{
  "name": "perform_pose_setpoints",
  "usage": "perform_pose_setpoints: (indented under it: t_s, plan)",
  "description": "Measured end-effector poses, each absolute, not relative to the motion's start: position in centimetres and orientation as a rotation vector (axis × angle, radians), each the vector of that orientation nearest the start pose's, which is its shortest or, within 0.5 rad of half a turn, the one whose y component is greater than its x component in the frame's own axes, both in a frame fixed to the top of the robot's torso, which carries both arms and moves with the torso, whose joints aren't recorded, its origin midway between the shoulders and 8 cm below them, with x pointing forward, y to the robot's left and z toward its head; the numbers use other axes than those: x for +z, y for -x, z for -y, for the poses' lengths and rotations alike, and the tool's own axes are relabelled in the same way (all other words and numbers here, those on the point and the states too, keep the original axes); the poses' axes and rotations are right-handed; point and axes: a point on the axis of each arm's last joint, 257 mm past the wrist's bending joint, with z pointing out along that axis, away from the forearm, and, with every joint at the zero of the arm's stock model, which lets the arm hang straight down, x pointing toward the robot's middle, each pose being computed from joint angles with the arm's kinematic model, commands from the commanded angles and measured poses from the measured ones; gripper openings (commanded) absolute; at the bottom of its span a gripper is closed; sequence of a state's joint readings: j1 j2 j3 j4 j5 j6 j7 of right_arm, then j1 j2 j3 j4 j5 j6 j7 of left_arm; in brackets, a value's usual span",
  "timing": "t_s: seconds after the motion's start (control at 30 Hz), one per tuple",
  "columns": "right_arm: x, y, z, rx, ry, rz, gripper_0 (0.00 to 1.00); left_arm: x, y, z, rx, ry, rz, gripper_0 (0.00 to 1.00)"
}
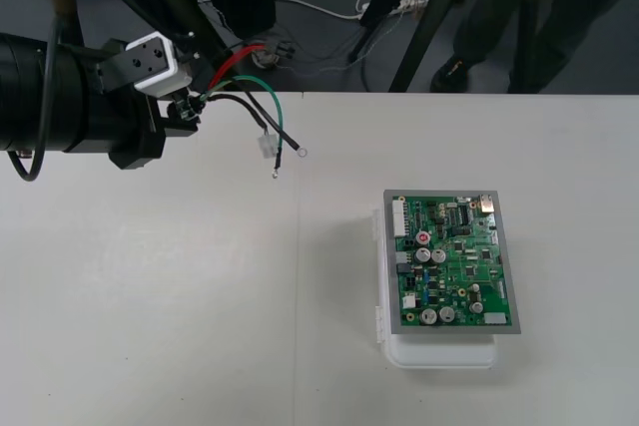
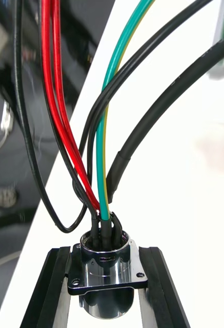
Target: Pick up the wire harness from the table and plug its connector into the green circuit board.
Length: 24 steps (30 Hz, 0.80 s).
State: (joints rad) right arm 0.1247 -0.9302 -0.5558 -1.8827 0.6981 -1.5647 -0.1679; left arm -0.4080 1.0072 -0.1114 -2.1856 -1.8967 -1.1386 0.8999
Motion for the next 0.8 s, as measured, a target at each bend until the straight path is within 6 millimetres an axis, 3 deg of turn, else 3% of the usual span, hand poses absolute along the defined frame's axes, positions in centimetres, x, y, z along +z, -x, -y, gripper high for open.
perform_pose_setpoints:
  t_s: [0.2,0.43,0.8]
  plan:
    - [0.7,-27.1,25.0,0.779,1.338,-1.128,1.0,-5.3,-43.2,-11.2,-0.073,-1.462,-1.497,0.0]
    - [0.7,-27.1,25.0,0.779,1.338,-1.128,1.0,-3.7,-43.0,-7.9,-0.064,-1.416,-1.397,0.0]
    - [0.7,-27.1,25.0,0.779,1.338,-1.128,1.0,-4.5,-43.6,-3.4,-0.052,-1.363,-1.352,0.0]
